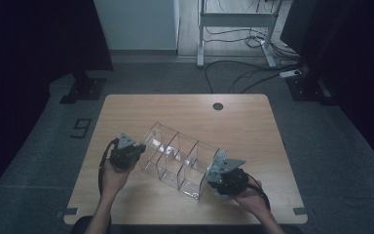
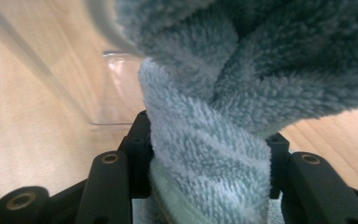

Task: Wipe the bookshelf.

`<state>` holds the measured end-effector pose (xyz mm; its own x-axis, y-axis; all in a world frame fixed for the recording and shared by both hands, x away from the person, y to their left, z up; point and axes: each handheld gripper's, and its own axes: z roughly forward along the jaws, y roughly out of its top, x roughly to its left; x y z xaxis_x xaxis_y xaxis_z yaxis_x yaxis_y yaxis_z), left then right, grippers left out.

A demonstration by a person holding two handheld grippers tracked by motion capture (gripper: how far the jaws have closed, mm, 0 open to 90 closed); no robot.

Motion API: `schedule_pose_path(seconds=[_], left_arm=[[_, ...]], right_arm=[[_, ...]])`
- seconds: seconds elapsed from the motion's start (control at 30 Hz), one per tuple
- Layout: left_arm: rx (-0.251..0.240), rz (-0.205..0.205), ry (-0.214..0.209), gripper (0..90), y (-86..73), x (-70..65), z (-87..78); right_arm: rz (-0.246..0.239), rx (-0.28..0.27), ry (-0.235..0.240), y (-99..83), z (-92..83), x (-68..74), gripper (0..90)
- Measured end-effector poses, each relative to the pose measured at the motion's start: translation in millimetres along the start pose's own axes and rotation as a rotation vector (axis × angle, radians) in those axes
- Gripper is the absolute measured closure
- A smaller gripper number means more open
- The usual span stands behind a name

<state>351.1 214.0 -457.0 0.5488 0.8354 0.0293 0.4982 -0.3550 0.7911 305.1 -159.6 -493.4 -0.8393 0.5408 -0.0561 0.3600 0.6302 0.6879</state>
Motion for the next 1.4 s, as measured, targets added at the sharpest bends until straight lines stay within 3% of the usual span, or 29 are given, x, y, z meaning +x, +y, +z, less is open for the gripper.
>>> schedule_pose_path(seconds=[0.77,1.4], left_arm=[[0.000,0.002,0.004,85.0,0.2,-2.5,0.7],[-0.018,0.007,0.004,84.0,-2.1,-3.4,1.2]], right_arm=[[0.095,0.004,-0.138,0.9,12.6,-57.9,51.3],[0.111,0.048,-0.145,-5.0,27.7,-58.3,51.4]])
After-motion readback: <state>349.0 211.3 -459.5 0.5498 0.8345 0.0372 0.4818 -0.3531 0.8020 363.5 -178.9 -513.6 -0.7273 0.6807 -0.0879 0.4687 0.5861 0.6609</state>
